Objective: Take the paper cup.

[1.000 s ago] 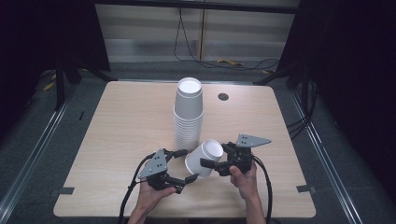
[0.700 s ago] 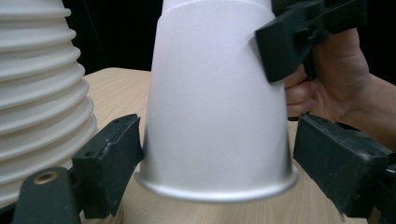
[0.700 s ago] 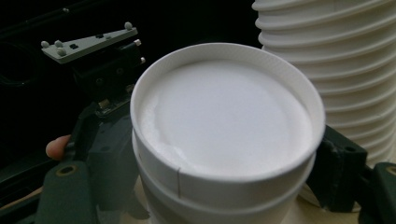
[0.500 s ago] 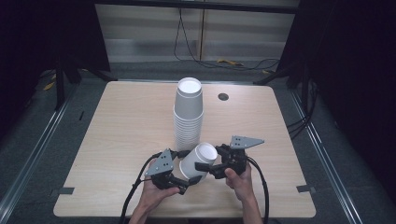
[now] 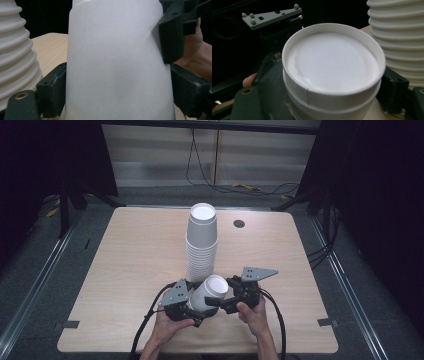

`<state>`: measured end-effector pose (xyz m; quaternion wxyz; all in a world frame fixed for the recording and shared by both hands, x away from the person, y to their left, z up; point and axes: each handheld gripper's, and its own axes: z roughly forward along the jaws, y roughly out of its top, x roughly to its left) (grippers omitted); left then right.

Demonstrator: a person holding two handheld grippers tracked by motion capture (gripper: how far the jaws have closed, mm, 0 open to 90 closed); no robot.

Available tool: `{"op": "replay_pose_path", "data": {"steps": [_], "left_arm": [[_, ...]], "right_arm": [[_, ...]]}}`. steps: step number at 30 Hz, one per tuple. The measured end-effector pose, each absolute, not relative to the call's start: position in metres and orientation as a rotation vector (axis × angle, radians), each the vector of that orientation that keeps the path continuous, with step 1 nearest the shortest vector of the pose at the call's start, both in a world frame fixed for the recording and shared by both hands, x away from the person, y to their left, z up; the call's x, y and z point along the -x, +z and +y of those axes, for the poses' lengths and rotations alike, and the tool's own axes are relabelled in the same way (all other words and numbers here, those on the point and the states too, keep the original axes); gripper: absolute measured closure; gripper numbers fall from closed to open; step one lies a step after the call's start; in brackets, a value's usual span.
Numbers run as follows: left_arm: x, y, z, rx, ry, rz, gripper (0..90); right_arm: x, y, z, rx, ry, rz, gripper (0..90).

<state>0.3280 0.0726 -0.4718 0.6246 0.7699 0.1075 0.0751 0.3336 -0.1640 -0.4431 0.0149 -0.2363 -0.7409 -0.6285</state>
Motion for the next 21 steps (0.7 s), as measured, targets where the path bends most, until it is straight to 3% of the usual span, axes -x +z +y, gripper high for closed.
{"op": "replay_pose_path", "data": {"steps": [21], "left_arm": [[-0.3298,-0.4703,0.0815,-1.826,0.191,0.251,16.4]], "right_arm": [[-0.3345,-0.4494,-0.1634,0.759,-1.964,-2.295,13.6]]}}
